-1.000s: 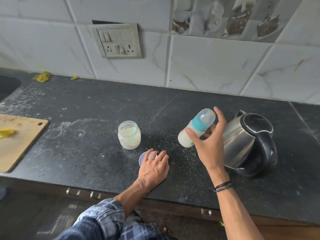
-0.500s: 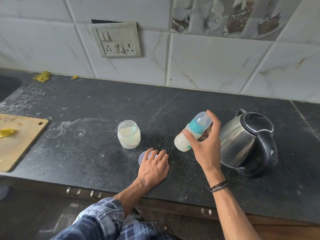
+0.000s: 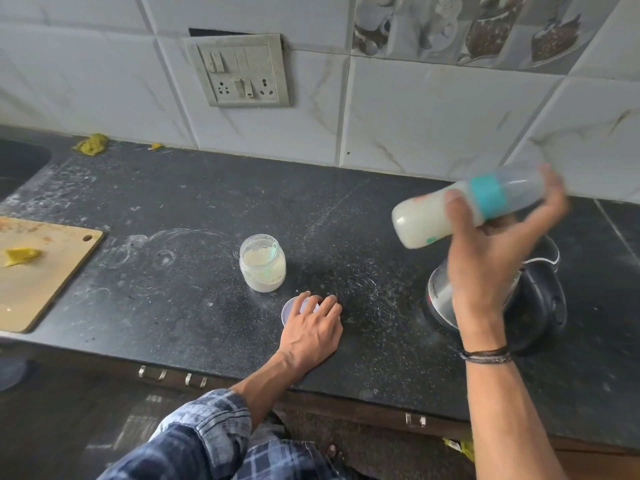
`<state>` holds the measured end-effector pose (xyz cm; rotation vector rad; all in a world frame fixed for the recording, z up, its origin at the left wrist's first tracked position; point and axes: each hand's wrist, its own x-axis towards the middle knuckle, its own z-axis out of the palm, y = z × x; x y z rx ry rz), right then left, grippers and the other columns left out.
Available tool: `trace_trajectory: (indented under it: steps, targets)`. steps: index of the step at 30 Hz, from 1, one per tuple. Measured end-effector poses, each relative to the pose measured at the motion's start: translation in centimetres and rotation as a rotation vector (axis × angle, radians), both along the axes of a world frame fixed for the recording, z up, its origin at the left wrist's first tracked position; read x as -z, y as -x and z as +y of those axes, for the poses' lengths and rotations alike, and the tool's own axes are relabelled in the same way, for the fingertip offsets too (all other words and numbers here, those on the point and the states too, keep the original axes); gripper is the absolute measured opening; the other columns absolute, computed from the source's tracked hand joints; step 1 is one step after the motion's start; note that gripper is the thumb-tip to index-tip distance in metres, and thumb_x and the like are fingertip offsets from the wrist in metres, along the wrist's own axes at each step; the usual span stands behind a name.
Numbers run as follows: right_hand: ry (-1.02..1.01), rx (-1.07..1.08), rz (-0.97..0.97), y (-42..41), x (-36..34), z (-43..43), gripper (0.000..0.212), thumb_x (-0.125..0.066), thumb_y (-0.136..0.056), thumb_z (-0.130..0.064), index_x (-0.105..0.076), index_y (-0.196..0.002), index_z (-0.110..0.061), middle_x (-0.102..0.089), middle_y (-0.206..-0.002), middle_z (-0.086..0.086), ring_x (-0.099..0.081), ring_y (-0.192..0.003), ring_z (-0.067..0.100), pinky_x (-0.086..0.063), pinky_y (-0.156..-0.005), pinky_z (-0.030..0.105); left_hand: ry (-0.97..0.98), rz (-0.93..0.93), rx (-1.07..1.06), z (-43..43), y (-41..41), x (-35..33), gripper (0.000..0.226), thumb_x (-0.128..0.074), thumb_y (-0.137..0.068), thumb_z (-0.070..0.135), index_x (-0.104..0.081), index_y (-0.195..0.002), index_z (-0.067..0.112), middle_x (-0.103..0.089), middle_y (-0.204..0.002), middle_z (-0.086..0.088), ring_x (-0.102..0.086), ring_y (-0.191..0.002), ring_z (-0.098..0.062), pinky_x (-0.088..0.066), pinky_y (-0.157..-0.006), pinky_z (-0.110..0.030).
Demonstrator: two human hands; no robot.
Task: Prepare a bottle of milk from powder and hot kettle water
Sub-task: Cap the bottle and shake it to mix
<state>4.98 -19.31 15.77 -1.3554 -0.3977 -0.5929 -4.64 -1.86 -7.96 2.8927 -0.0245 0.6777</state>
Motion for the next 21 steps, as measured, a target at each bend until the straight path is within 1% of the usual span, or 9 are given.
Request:
trace_trajectory:
  steps: [1,3,6,10,12,15,17,19,21]
  targets:
    - [-0.025,0.031,-0.078,-0.1,-0.1,0.0,0.085,-0.08,-0.094,-0.01,-0.018,-0.151,-0.003,-0.056,-0.14,-0.025,-0.067,-0.117,0.012,-0.059,-0.092,0.031,-0.003,0.005,-0.001,0.0,0.0,-0.1,0.015,-0.053,-0.097,0.026,-0.066,-0.093,0.019,-0.067,-0.106,0.004,-0.063,-0.09,-0.024,-0.044,-0.104,-0.046]
    - [0.025,0.056,-0.096,0.0,0.9,0.0,0.084,-0.078,-0.093,-0.005,-0.017,-0.151,-0.004,-0.053,-0.145,-0.018,-0.064,-0.121,0.008,-0.059,-0.093,0.029,-0.008,0.009,0.005,0.1,0.0,0.0,0.015,-0.054,-0.097,0.026,-0.066,-0.094,0.019,-0.067,-0.106,0.004,-0.063,-0.09,-0.024,-0.043,-0.105,-0.047]
    - [0.224,-0.071,0.146,0.9,2.2,0.2,0.086,-0.086,-0.085,-0.014,-0.03,-0.15,-0.015,-0.053,-0.135,-0.006,-0.068,-0.107,0.009,-0.061,-0.088,0.031,-0.002,0.002,0.001,0.1,-0.1,0.1,0.013,-0.055,-0.097,0.025,-0.065,-0.092,0.018,-0.066,-0.104,0.004,-0.062,-0.088,-0.025,-0.044,-0.103,-0.047]
    - [-0.014,0.147,0.063,1.8,2.6,0.1,0.088,-0.084,-0.09,-0.023,-0.023,-0.152,-0.009,-0.062,-0.137,-0.01,-0.072,-0.111,0.019,-0.062,-0.084,0.026,-0.004,-0.003,-0.007,0.1,-0.1,0.0,0.012,-0.056,-0.096,0.024,-0.064,-0.09,0.018,-0.067,-0.105,0.004,-0.062,-0.089,-0.025,-0.046,-0.103,-0.047]
    - [0.048,0.201,0.049,1.8,3.0,0.2,0.089,-0.084,-0.09,-0.022,-0.024,-0.153,-0.005,-0.061,-0.139,0.001,-0.072,-0.109,0.022,-0.06,-0.084,0.021,-0.006,0.001,0.003,0.0,0.0,0.0,0.011,-0.057,-0.096,0.024,-0.064,-0.091,0.018,-0.067,-0.106,0.004,-0.062,-0.089,-0.025,-0.046,-0.103,-0.047]
    - [0.21,-0.015,0.212,2.3,3.2,0.4,0.086,-0.086,-0.085,-0.017,-0.031,-0.151,-0.014,-0.058,-0.134,0.009,-0.072,-0.103,0.014,-0.059,-0.085,0.021,-0.017,0.009,0.007,0.1,-0.1,0.0,0.013,-0.056,-0.096,0.026,-0.067,-0.094,0.018,-0.069,-0.11,0.003,-0.064,-0.091,-0.026,-0.047,-0.103,-0.048]
    - [0.07,0.055,0.164,2.7,2.7,0.4,0.085,-0.085,-0.087,-0.018,-0.028,-0.15,-0.015,-0.057,-0.139,0.009,-0.071,-0.109,0.016,-0.06,-0.087,0.027,-0.018,0.007,0.003,0.1,-0.1,0.1,0.015,-0.055,-0.096,0.026,-0.067,-0.095,0.018,-0.069,-0.111,0.003,-0.064,-0.092,-0.026,-0.047,-0.104,-0.048]
    - [-0.048,0.182,0.048,2.7,2.4,0.5,0.084,-0.083,-0.091,-0.018,-0.023,-0.15,-0.015,-0.059,-0.142,-0.004,-0.071,-0.113,0.019,-0.062,-0.087,0.03,-0.024,0.012,-0.002,0.1,-0.1,0.0,0.016,-0.053,-0.096,0.026,-0.068,-0.095,0.018,-0.069,-0.111,0.003,-0.064,-0.092,-0.026,-0.046,-0.104,-0.048]
    - [-0.021,0.23,0.035,2.3,2.9,0.8,0.083,-0.083,-0.09,-0.015,-0.024,-0.149,-0.017,-0.058,-0.142,0.008,-0.071,-0.111,0.022,-0.061,-0.086,0.027,-0.032,0.013,0.008,0.1,0.0,0.0,0.018,-0.053,-0.096,0.027,-0.068,-0.096,0.018,-0.07,-0.111,0.003,-0.065,-0.093,-0.026,-0.046,-0.104,-0.048]
